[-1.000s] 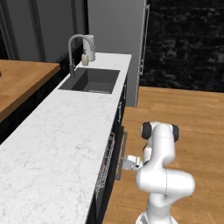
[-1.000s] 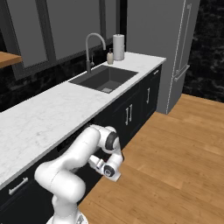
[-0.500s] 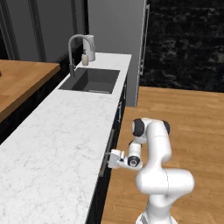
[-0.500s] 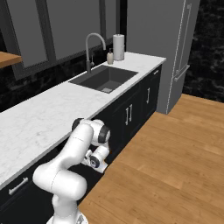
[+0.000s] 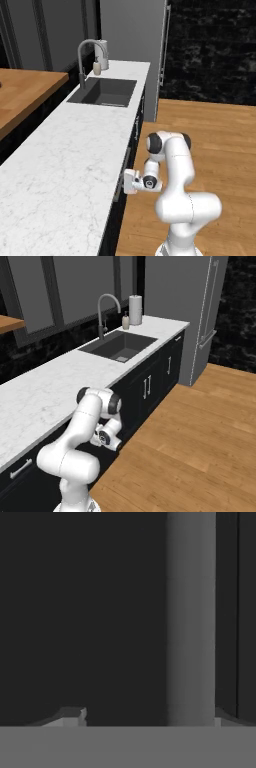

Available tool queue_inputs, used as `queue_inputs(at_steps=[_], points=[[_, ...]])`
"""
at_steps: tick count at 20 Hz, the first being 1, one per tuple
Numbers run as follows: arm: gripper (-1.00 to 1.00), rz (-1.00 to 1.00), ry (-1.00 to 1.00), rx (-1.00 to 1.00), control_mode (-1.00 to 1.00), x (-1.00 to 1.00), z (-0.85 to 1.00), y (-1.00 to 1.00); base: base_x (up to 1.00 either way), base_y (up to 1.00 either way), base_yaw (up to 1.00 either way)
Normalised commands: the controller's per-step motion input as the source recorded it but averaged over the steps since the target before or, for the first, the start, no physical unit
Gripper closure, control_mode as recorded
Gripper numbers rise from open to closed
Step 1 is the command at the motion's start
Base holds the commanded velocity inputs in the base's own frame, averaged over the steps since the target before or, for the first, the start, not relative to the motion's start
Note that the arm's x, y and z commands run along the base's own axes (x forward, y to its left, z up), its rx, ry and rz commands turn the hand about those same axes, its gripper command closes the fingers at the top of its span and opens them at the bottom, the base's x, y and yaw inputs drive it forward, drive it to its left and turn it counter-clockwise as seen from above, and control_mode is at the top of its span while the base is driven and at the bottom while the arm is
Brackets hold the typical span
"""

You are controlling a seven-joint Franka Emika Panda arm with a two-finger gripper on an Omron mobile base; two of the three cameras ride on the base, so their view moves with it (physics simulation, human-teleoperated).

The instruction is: Pick up the cup and bowl from the counter, place them in the dishwasher, and close the dishwasher door.

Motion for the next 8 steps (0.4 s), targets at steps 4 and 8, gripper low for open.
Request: queue_inputs(at_steps=[4,8], points=[[-1.0,0.0,0.25,0.0,-1.0,0.21,0.0,0.91,0.0,0.0,0.0],[-1.0,0.0,0.16,0.0,-1.0,0.01,0.0,0.52,0.0,0.0,0.0]])
